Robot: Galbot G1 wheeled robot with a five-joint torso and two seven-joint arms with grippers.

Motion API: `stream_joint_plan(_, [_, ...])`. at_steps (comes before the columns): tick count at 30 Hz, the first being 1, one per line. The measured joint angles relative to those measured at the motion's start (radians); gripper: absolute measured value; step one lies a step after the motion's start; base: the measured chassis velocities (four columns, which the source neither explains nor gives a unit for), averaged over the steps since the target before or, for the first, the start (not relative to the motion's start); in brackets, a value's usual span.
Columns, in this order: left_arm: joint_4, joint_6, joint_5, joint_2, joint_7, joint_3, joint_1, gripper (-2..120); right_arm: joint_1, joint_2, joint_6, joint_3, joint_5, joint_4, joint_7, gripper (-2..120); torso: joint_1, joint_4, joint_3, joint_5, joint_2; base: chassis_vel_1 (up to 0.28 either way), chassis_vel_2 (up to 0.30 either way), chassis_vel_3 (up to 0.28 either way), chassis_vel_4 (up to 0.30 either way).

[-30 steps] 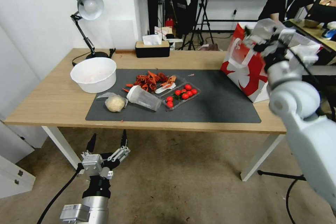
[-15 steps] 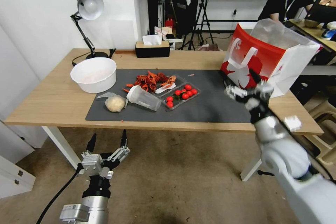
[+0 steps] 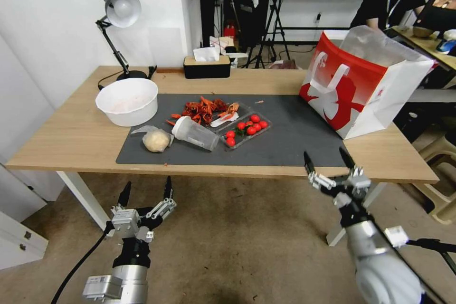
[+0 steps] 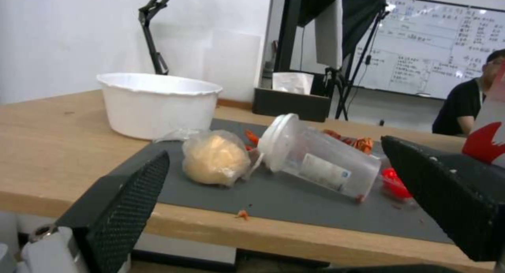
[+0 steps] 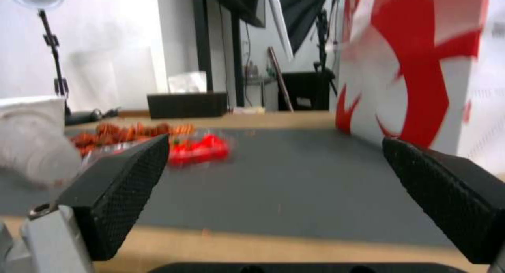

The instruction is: Pick up the trash from the table and place it into the takeout bag.

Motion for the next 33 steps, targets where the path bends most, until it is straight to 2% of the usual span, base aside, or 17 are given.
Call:
stream_joint_plan(9, [-0.008,0.009,0.004,0.000,-0.002,0.020,-0.015,100,-0.131,0.052,0.080,-0.042,-0.071,-0.025,0.037,100,0.000,0.0000,0.000,0.0002,0.000,0.000,0.000,0.000,0.000])
stream_joint_plan(17, [0.005,0.009,0.006,0.000,-0.005,0.011,-0.025,100,-0.166,0.059,0.097,-0.045,-0.086,-0.028,0.038,100,0.000,0.0001,0.000,0.0003,0.000,0.000,0.000,0.000,0.000])
stream_joint_plan(19, [0.014,0.007,0.004,0.000,-0.004,-0.003,-0.037,100,-0.166,0.058,0.097,-0.046,-0.086,-0.028,0.038,100,0.000,0.0001,0.000,0.0002,0.000,0.000,0.000,0.000,0.000])
stream_joint_plan(22, [0.094,-0.045,-0.051,0.008,0.030,-0.045,-0.136,100,-0.168,0.054,0.096,-0.047,-0.086,-0.017,0.038,100,0.000,0.0002,0.000,0.0000,0.000,0.000,0.000,0.000,0.000])
stream_joint_plan(24, [0.116,-0.051,-0.069,0.024,0.047,-0.053,-0.165,100,-0.173,0.052,0.094,-0.046,-0.087,-0.010,0.038,100,0.000,0.0001,0.000,0.0002,0.000,0.000,0.000,0.000,0.000])
stream_joint_plan(27, [0.203,-0.069,-0.136,0.137,0.091,-0.053,-0.273,100,-0.194,0.047,0.084,-0.036,-0.090,0.021,0.040,100,0.000,0.0002,0.000,0.0002,0.000,0.000,0.000,0.000,0.000])
stream_joint_plan(28, [0.203,-0.069,-0.136,0.137,0.091,-0.053,-0.273,100,-0.194,0.047,0.084,-0.036,-0.090,0.021,0.040,100,0.000,0.0002,0.000,0.0002,0.000,0.000,0.000,0.000,0.000])
stream_joint_plan(31, [0.273,-0.076,-0.186,0.239,0.102,-0.041,-0.373,100,-0.220,0.044,0.082,-0.025,-0.095,0.043,0.043,100,0.000,-0.0001,0.000,0.0001,0.000,0.000,0.000,0.000,0.000])
stream_joint_plan(33, [0.287,-0.060,-0.207,0.265,0.102,-0.038,-0.403,100,-0.229,0.043,0.082,-0.021,-0.098,0.049,0.044,100,0.000,-0.0001,0.000,-0.0001,0.000,0.000,0.000,0.000,0.000])
